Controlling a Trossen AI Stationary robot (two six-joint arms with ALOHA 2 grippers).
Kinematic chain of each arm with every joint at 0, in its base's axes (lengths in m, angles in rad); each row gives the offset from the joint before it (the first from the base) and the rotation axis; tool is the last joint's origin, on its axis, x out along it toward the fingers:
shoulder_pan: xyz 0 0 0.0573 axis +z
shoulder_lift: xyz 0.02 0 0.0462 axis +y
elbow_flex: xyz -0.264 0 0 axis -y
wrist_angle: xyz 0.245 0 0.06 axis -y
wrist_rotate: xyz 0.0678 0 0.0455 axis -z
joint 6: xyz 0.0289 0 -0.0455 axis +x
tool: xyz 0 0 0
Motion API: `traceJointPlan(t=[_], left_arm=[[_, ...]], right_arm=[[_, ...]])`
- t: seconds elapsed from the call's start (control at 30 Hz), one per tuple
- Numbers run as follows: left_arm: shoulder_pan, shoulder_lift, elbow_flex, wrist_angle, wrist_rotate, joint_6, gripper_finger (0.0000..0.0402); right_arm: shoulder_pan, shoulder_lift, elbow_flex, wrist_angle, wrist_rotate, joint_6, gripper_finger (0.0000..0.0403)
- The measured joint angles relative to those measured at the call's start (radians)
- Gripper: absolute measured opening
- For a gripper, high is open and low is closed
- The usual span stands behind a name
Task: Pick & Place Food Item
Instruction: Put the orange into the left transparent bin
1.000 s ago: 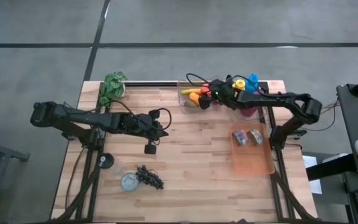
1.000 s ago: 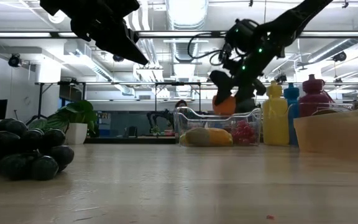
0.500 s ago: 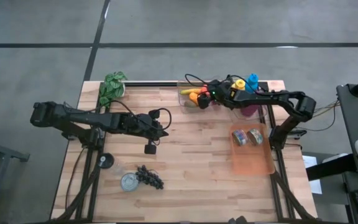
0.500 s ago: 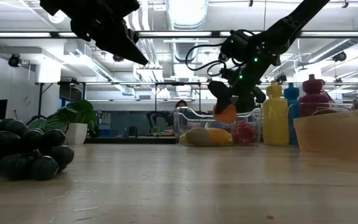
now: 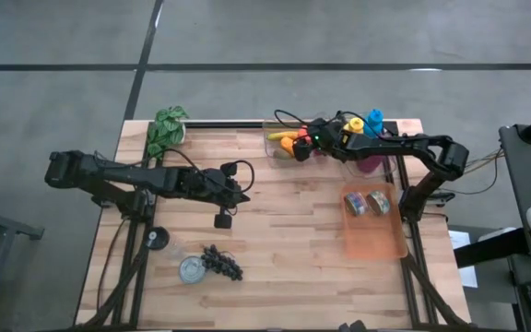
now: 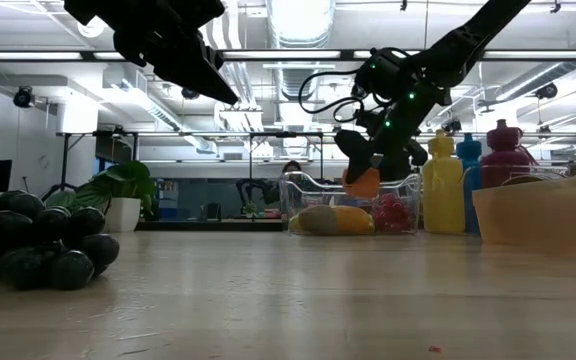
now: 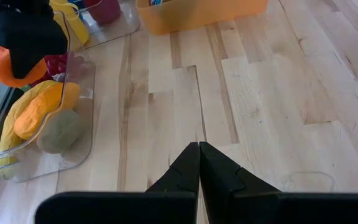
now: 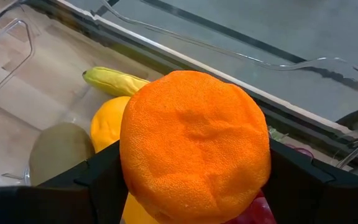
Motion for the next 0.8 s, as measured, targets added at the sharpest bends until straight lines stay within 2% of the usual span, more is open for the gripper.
traceJointPlan(t=[0.17,0.8], left_arm=[[0.0,0.0,0.0,0.0,0.0,0.0,0.0016],[0.0,0.0,0.0,0.0,0.0,0.0,0.0015]], right_arm=[[0.0,0.0,0.0,0.0,0.0,-0.003,0.029],[0.0,0.0,0.0,-0.002,0.003,-0.003,0.0355]])
